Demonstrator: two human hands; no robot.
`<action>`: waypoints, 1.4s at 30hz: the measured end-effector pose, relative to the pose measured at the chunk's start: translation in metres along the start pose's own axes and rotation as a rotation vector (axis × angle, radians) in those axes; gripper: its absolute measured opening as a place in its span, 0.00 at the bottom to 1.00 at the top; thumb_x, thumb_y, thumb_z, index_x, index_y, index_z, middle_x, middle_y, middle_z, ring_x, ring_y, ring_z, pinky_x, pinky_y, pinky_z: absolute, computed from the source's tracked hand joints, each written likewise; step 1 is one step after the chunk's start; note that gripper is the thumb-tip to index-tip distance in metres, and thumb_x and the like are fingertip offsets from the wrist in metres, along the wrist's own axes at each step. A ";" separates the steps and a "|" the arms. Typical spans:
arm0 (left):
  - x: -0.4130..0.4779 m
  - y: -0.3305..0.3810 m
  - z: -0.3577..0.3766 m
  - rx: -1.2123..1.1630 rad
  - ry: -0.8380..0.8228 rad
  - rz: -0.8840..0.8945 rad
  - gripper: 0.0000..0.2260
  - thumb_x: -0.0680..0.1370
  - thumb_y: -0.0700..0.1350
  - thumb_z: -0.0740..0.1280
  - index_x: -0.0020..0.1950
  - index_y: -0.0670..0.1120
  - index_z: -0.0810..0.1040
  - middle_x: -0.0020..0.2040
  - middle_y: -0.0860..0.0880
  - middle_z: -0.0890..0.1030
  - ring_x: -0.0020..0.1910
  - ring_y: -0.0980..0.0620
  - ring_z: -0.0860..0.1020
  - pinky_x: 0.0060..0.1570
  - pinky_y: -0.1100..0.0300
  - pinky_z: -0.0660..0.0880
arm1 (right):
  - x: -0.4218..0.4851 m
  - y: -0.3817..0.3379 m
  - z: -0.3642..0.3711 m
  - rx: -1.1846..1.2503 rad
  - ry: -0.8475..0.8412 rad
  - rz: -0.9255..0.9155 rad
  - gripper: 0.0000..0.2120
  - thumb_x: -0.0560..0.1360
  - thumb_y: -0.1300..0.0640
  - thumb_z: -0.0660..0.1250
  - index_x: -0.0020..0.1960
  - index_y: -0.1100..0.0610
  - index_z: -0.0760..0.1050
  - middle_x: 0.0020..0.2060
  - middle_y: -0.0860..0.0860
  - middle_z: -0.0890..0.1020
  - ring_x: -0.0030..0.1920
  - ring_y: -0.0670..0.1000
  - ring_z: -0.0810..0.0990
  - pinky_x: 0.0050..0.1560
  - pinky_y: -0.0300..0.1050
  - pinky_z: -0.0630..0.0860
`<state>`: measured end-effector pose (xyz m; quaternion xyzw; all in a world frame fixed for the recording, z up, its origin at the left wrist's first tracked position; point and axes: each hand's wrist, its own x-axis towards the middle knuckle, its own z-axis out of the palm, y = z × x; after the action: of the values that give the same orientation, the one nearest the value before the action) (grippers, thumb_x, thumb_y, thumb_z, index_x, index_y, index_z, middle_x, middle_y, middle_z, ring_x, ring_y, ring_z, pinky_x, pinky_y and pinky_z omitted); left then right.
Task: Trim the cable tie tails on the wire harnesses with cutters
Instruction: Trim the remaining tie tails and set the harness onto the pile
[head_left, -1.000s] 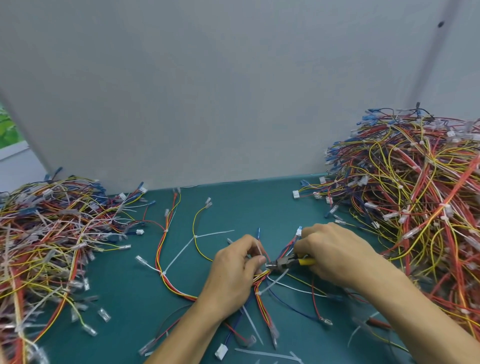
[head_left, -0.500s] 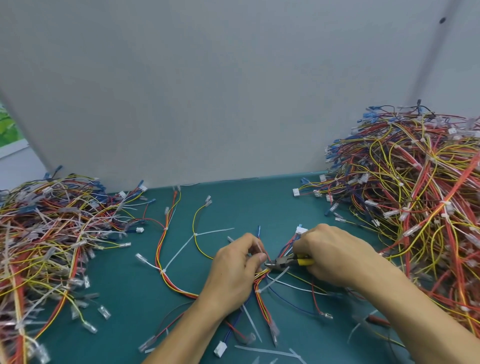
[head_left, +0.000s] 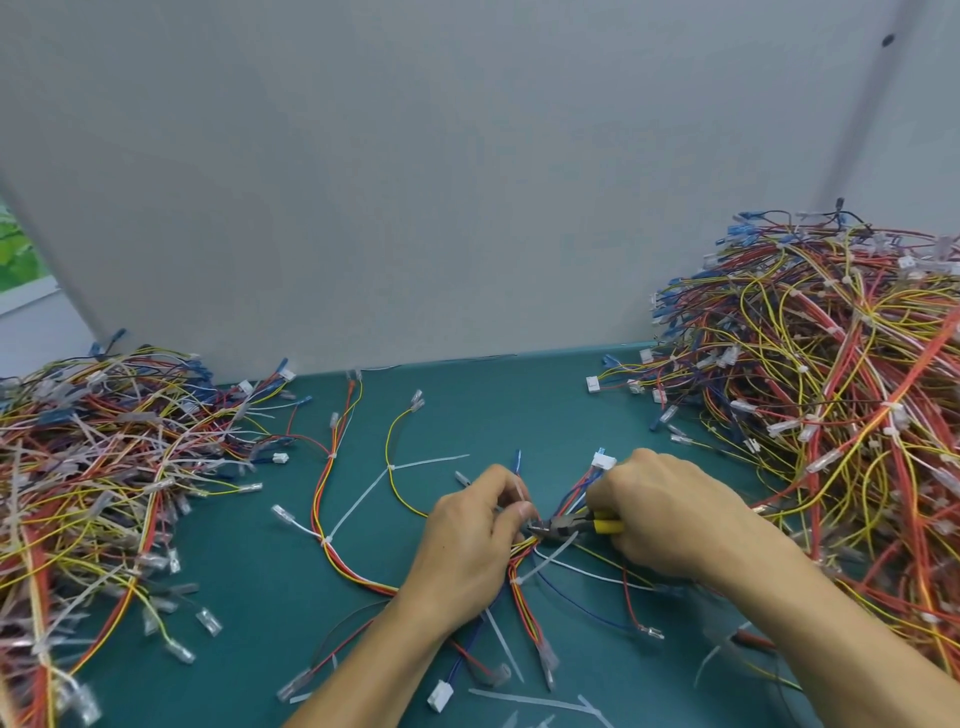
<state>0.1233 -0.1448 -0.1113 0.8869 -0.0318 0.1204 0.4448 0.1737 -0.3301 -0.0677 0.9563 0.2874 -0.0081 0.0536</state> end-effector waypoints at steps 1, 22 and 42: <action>0.000 0.000 0.000 -0.007 0.009 0.001 0.05 0.78 0.41 0.65 0.43 0.48 0.75 0.35 0.51 0.81 0.37 0.51 0.79 0.42 0.56 0.75 | 0.000 0.000 -0.001 0.001 -0.006 0.002 0.04 0.70 0.59 0.62 0.42 0.50 0.71 0.34 0.49 0.65 0.39 0.57 0.70 0.36 0.45 0.66; -0.005 0.016 -0.050 -0.304 -0.143 -0.081 0.08 0.66 0.43 0.58 0.37 0.48 0.76 0.25 0.51 0.68 0.29 0.51 0.66 0.34 0.60 0.66 | -0.003 -0.005 -0.021 0.315 -0.003 -0.014 0.13 0.70 0.50 0.66 0.54 0.50 0.74 0.48 0.48 0.73 0.51 0.52 0.74 0.52 0.52 0.75; -0.012 0.010 -0.030 0.205 -0.309 0.072 0.03 0.74 0.44 0.67 0.41 0.50 0.79 0.22 0.59 0.70 0.26 0.60 0.67 0.30 0.67 0.63 | -0.006 0.002 -0.025 0.265 -0.089 -0.028 0.07 0.67 0.49 0.66 0.43 0.44 0.71 0.40 0.48 0.77 0.42 0.53 0.77 0.43 0.50 0.77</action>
<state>0.1049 -0.1272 -0.0888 0.9338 -0.1189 0.0014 0.3374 0.1695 -0.3327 -0.0424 0.9496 0.2943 -0.0891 -0.0607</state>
